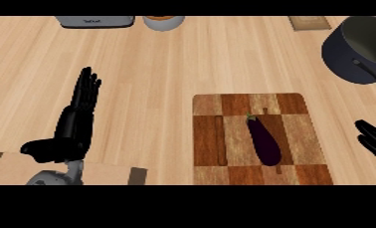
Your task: Pick the eggplant from the cutting board and place it in the pot
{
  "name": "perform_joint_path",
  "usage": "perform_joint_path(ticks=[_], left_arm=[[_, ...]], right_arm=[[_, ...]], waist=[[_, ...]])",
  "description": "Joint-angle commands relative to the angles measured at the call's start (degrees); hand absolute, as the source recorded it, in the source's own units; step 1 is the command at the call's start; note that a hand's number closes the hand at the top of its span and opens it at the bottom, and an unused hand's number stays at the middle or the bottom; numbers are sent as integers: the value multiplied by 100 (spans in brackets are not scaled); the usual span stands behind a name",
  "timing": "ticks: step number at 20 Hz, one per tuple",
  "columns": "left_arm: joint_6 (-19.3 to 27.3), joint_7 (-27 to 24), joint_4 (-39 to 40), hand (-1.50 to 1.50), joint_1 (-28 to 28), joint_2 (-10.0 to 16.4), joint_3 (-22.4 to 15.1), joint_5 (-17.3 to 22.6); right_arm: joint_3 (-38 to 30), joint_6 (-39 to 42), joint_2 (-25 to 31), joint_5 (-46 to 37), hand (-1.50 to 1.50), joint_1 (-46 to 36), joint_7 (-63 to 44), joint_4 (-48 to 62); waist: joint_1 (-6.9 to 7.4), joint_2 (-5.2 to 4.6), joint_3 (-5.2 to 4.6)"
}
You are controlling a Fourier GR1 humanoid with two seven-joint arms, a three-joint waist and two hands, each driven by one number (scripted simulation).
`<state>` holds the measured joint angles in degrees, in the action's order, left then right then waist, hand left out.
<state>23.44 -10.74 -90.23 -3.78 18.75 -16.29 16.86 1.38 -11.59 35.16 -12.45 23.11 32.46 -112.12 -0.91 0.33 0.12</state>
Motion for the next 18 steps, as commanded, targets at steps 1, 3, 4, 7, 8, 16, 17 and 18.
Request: perform_joint_path(ticks=[1,3,4,7,8,16,17,18], left_arm=[[-14,54,-85,0,227,-48,-153,-36],[-15,30,-104,0,239,-90,-169,-62],[169,-92,68,0,198,-332,-321,-245],[-34,123,67,0,18,-215,-134,-74],[-204,-150,231,0,179,-183,-61,-44],[-189,-145,365,0,157,-466,8,-330],[-208,39,175,0,44,-335,136,-257],[-195,-18,138,0,192,-471,-36,-324]], right_arm=[[302,144,587,-1144,-150,473,-1153,-400],[500,270,730,-1705,-150,506,-1679,-341],[532,376,755,-1829,-150,430,-2112,-620],[1204,719,452,-2475,-150,24,-3355,-931],[1217,1004,486,-2453,-150,-226,-3605,-931],[2390,1390,-715,-3640,-150,-964,-4590,-302],[2473,1634,-769,-3781,-150,-1189,-4942,-114],[2068,1907,-558,-3553,-150,-1312,-5021,-201]], waist=[[72,-28,-48],[138,-42,-44],[93,-48,-42],[170,-60,-31],[183,-61,-29],[97,-38,-15],[126,-41,-16],[120,-39,-16]])
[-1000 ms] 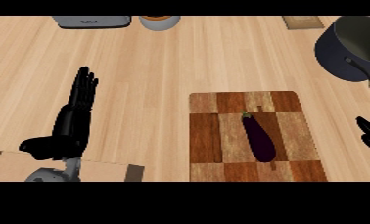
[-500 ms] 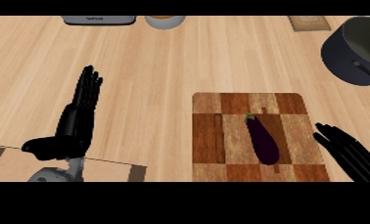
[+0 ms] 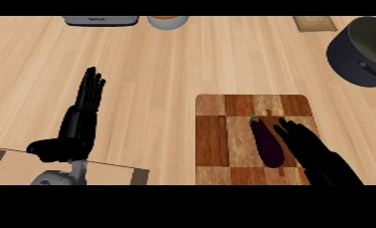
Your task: Pick the eggplant from the cutting board and place it in the pot
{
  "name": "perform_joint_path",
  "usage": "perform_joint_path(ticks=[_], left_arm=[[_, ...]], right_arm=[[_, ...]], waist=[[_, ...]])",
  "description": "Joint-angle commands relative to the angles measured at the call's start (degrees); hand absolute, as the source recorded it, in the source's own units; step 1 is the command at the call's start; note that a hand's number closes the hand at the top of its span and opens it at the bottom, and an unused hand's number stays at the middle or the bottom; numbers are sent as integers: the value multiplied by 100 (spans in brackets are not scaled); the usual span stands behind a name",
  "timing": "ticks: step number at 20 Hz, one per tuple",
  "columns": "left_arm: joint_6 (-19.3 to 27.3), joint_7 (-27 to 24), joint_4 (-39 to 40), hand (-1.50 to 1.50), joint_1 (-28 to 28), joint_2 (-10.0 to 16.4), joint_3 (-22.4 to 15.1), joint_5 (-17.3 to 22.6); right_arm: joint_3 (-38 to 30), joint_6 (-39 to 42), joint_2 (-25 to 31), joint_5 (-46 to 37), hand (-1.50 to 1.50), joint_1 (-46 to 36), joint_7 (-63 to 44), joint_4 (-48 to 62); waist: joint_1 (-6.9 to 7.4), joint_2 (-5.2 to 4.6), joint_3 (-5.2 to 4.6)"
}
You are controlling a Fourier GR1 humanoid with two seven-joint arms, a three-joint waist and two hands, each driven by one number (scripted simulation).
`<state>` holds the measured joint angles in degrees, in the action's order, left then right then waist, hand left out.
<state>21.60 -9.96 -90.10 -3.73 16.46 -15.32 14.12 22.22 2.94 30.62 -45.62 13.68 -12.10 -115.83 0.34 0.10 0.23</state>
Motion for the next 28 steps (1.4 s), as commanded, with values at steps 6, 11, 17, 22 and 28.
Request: perform_joint_path(ticks=[6,11,17,22,28], left_arm=[[-186,-91,241,0,201,-298,158,-209],[-438,327,-117,0,188,-302,403,-337],[-742,-110,197,0,407,-494,565,-416],[-470,285,-299,0,557,-805,372,-789],[-784,576,-576,0,553,-547,719,-691]], right_arm=[[285,482,-742,-571,-150,-509,-511,887],[-22,322,-983,-667,-150,-717,146,1580],[-338,55,-915,-829,-150,-481,640,1975],[-358,62,-1557,-1184,-150,-1207,428,2759],[-374,-451,-1400,-1580,150,-1096,913,2548]], waist=[[-33,-9,-24],[-28,-7,-22],[-40,-6,-23],[-19,-7,-22],[-17,-1,-20]])
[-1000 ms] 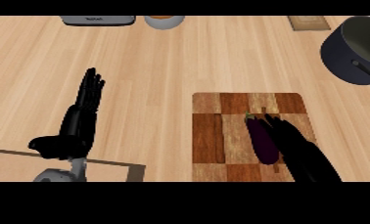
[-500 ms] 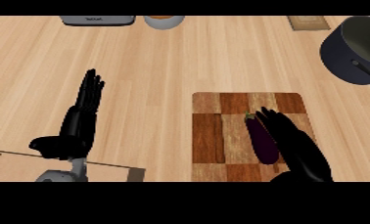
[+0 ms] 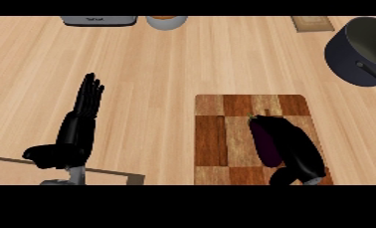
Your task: Pick the eggplant from the cutting board and place it in the pot
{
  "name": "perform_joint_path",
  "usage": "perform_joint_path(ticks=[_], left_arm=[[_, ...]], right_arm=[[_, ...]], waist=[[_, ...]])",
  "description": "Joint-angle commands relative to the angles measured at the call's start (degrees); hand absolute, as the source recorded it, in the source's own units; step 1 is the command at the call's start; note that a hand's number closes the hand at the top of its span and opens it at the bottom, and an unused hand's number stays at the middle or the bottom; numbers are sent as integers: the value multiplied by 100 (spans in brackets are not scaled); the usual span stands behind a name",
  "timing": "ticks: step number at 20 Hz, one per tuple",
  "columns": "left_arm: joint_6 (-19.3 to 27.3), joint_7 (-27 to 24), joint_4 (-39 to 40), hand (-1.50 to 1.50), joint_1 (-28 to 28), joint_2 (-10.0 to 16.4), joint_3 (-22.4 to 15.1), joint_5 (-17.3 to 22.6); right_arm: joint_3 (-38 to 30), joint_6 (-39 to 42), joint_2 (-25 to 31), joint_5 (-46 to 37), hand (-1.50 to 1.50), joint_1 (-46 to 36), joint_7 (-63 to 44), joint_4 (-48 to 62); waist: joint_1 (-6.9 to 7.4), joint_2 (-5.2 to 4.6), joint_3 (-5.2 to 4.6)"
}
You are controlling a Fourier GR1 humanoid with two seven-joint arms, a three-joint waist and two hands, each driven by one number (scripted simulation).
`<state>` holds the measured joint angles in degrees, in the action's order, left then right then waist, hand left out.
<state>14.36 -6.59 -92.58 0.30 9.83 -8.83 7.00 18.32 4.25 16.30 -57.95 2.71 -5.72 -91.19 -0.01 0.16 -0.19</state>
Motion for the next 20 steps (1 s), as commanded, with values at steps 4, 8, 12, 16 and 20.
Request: perform_joint_path(ticks=[4,8,12,16,20], left_arm=[[-60,-114,214,0,-68,-160,81,-126],[28,91,97,0,-102,-379,-24,-300],[-138,-231,139,0,212,-342,73,-240],[-178,18,101,0,-21,-313,106,-243],[-247,38,78,0,-260,-353,-66,-270]], right_arm=[[-56,-1334,-218,-488,150,-80,744,720],[-2,-977,-360,-724,150,-239,495,351],[212,-1609,-610,-1027,150,185,601,447],[-584,-1238,-583,-827,150,-683,131,418],[-1590,-682,-1166,-935,150,-2110,-1771,1670]], waist=[[3,-17,21],[-1,-13,19],[-1,-12,19],[28,-16,19],[384,-154,17]])
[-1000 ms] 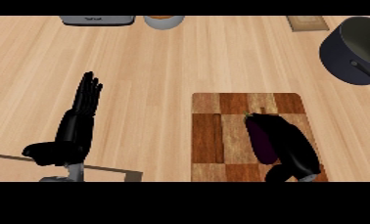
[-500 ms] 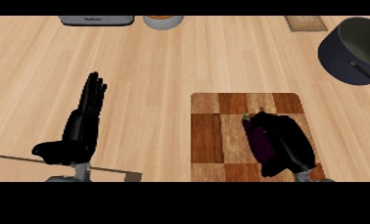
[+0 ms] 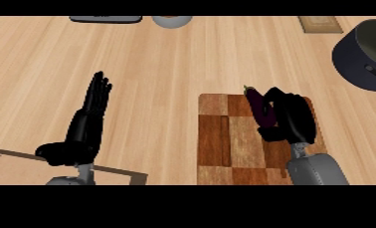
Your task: Pick the eggplant from the cutting board and place it in the pot
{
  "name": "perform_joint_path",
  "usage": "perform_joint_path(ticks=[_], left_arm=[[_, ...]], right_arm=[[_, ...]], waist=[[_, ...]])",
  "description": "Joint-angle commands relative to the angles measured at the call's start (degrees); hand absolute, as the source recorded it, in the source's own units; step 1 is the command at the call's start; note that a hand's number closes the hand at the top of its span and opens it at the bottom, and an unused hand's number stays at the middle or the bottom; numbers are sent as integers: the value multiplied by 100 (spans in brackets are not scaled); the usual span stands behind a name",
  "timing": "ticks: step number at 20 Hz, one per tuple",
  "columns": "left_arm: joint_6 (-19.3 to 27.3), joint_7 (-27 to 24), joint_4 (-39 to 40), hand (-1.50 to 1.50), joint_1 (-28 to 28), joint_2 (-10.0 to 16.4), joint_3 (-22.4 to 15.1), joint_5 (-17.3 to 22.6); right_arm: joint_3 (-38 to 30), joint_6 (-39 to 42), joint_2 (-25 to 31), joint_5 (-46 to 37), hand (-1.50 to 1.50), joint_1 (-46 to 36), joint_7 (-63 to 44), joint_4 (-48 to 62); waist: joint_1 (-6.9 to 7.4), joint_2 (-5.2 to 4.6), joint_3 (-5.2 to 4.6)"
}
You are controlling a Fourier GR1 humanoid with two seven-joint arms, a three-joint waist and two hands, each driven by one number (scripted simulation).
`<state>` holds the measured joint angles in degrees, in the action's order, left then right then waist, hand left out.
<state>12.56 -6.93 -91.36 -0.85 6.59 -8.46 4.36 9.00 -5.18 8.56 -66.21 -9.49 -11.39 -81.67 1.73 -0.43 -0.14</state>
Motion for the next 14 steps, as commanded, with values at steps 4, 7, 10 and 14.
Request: perform_joint_path(ticks=[4,7,10,14], left_arm=[[-137,30,99,0,-219,-27,-86,22],[42,189,-59,0,-272,-117,-205,-142],[-28,144,-50,0,-134,-33,-130,-103],[-68,173,-7,0,-133,25,27,-13]], right_arm=[[-1192,115,-437,-546,150,-2237,-2333,1600],[-1270,-304,-453,-949,150,-3222,-2766,2238],[-1279,-858,-383,-1376,150,-3837,-3023,2766],[-1255,-966,-359,-2036,150,-4656,-3875,3486]], waist=[[331,-119,12],[271,-64,19],[186,-38,16],[117,-21,10]])
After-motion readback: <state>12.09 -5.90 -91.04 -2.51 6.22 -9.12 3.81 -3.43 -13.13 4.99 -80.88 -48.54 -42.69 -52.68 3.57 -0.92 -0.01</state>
